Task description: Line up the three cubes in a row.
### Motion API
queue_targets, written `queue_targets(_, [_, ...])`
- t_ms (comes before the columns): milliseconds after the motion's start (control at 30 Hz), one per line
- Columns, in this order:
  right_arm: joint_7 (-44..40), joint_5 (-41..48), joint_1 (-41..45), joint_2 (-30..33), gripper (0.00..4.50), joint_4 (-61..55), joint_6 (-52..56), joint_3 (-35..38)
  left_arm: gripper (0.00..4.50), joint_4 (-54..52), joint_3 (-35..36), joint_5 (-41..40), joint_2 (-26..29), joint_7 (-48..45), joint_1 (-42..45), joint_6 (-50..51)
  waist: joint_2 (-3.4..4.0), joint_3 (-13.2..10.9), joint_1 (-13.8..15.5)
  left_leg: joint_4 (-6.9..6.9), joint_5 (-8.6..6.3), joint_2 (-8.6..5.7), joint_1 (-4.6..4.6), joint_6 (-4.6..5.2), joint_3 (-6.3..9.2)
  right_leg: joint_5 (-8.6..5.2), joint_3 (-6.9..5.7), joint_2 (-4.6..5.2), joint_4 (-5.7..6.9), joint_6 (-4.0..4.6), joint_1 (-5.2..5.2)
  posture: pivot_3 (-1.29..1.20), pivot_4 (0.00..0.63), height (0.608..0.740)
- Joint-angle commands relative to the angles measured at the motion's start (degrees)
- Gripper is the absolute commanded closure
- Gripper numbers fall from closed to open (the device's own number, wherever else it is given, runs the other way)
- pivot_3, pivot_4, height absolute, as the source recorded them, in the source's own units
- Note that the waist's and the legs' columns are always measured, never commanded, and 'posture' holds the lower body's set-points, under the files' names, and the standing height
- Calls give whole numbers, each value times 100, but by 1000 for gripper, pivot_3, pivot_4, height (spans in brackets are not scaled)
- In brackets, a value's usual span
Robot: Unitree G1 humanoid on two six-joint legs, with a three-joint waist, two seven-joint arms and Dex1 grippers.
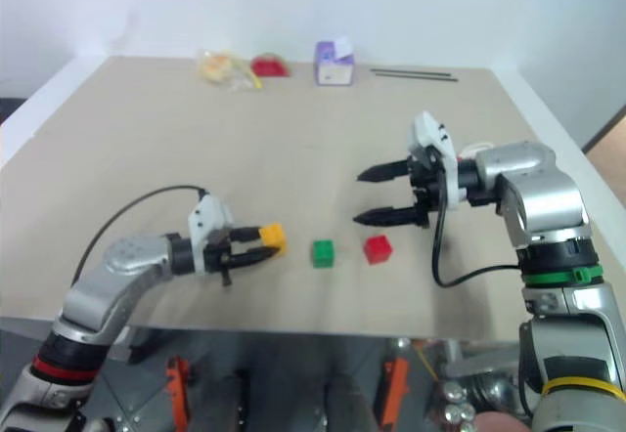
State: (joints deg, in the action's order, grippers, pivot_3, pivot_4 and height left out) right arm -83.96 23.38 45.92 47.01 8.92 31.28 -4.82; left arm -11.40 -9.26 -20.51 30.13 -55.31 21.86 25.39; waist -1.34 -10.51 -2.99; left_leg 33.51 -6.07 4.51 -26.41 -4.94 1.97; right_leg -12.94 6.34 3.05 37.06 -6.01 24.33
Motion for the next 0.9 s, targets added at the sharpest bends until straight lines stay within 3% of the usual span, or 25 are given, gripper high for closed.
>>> queue_targets(33, [318,329,-210,170,0,-733,285,494,3195,686,-156,105,219,-782,487,-501,0,0,24,4,0,-1,-2,0,0,0,0,1,0,0,-2,0,150,740])
queue_targets(233, [745,549,-684,271,0,-1351,538,804,3195,1701,-421,372,252,-1510,1005,-1042,-1,0,33,7,0,-1,-4,1,0,-2,0,2,-1,-2,-4,0,150,740])
queue_targets(767, [1085,822,-978,393,0,-1697,646,910,3195,2336,-581,703,90,-1894,1196,-1384,-1,0,29,11,3,0,-5,8,0,-1,0,2,0,1,-7,0,150,740])
queue_targets(800, [1087,824,-978,390,0,-1695,643,902,2395,2344,-581,711,97,-1904,1195,-1379,0,0,29,12,3,0,-5,9,0,0,0,1,0,2,-7,0,150,740])
queue_targets(900, [1084,829,-979,391,0,-1688,631,885,1508,2320,-569,685,110,-1971,1176,-1326,0,0,29,11,4,0,-5,9,0,0,0,1,1,2,-6,0,150,740])
